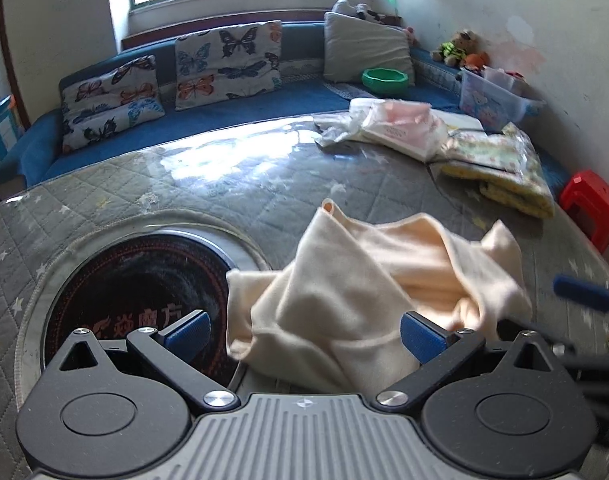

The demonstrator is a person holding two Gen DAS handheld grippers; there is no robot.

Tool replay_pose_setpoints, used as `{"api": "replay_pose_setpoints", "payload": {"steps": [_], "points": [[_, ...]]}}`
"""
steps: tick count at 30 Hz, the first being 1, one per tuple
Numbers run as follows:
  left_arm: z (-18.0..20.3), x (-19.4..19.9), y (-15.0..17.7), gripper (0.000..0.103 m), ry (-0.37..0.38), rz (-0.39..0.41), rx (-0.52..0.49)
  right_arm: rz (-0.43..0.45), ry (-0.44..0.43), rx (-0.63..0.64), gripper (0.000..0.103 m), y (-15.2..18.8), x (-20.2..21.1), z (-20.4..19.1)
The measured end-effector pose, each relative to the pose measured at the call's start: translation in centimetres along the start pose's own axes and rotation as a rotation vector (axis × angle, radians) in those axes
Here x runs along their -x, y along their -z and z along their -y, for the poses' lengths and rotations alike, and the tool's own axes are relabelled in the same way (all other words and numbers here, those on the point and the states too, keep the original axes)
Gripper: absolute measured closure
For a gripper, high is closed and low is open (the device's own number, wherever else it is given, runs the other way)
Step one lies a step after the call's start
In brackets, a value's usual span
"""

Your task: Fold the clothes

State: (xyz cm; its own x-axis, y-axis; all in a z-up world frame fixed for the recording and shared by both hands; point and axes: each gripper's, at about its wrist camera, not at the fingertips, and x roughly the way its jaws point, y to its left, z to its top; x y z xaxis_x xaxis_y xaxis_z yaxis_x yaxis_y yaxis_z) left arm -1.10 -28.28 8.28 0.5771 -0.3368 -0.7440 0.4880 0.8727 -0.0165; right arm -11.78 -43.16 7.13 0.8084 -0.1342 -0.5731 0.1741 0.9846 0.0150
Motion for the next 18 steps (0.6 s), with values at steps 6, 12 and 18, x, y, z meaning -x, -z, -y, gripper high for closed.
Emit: {"api": "replay_pose_setpoints", "payload": {"steps": [6, 12, 18], "points": [[1.1, -1.8, -2.9, 0.000, -0.056, -0.021, 0.018, 0.005, -0.003, -0.009, 0.039, -0.9, -1.0, 0.1], [2.4, -4.6, -4.6, 0.001, -0.124, -0.075, 0.013, -0.007, -0.016, -0.003, 0.039, -1.4, -2.0, -0.1], [2.7, -6.9, -4.4, 0.017, -0.150, -0.145, 0.006, -0.023, -0.024, 0.020, 0.039, -1.4, -3.2, -0.7]]}}
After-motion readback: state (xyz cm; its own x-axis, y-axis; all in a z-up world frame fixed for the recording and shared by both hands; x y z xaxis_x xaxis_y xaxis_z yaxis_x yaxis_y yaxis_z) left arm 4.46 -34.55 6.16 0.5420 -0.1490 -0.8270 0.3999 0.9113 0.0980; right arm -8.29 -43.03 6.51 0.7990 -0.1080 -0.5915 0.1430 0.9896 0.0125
